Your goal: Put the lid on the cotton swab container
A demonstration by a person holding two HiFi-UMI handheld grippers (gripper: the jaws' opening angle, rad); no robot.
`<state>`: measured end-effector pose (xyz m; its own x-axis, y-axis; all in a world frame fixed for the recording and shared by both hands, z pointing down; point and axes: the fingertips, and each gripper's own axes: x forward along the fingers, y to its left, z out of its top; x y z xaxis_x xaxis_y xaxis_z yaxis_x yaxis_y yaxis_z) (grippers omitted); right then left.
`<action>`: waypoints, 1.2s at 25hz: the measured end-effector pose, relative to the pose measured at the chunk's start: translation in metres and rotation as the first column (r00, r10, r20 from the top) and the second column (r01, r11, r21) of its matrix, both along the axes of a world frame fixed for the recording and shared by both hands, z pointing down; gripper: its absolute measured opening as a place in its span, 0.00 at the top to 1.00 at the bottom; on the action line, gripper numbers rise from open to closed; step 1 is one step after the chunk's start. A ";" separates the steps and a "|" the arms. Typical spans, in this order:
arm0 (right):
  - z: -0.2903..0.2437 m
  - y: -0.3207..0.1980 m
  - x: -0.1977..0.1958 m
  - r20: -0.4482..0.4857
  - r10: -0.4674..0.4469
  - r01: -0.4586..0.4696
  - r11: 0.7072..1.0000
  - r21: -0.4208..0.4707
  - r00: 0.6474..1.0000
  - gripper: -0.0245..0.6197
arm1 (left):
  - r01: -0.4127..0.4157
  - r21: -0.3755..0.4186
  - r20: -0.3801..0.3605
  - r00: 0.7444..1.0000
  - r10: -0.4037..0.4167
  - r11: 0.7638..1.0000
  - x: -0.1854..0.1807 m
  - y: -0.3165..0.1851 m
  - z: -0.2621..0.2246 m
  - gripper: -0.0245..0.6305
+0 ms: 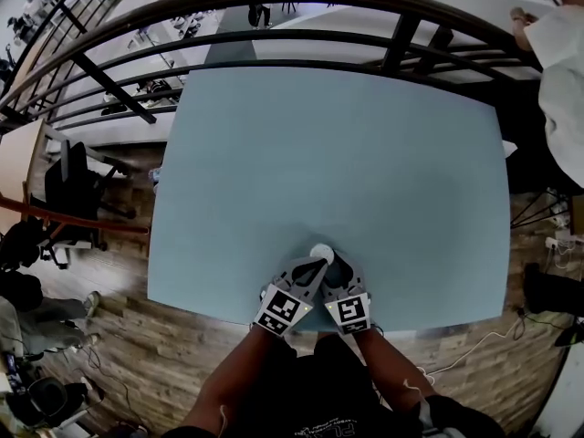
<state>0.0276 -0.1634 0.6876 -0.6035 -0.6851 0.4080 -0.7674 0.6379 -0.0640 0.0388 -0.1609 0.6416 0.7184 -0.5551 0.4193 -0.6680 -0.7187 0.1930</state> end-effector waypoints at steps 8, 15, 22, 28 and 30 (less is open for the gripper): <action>0.000 -0.001 0.004 0.026 0.014 -0.014 1.000 -0.005 1.000 0.60 | 0.043 0.044 -0.033 0.999 -0.042 0.998 -0.005 0.000 -0.009 0.95; -0.015 0.004 0.005 0.013 0.020 -0.020 1.000 -0.018 1.000 0.52 | 0.091 0.086 -0.077 0.993 -0.084 0.992 -0.034 0.004 -0.029 0.95; -0.058 0.015 0.007 -0.002 0.007 -0.007 0.999 0.031 1.000 0.52 | 0.128 0.119 -0.101 0.988 -0.116 0.985 -0.056 0.003 -0.062 0.95; -0.113 0.011 0.008 -0.001 0.039 -0.038 0.991 0.128 0.999 0.56 | 0.213 0.167 -0.153 0.970 -0.188 0.963 -0.081 -0.003 -0.097 0.95; -0.126 0.010 0.008 0.002 0.055 -0.055 0.985 0.164 0.998 0.69 | 0.229 0.163 -0.169 0.965 -0.202 0.960 -0.087 -0.001 -0.106 0.95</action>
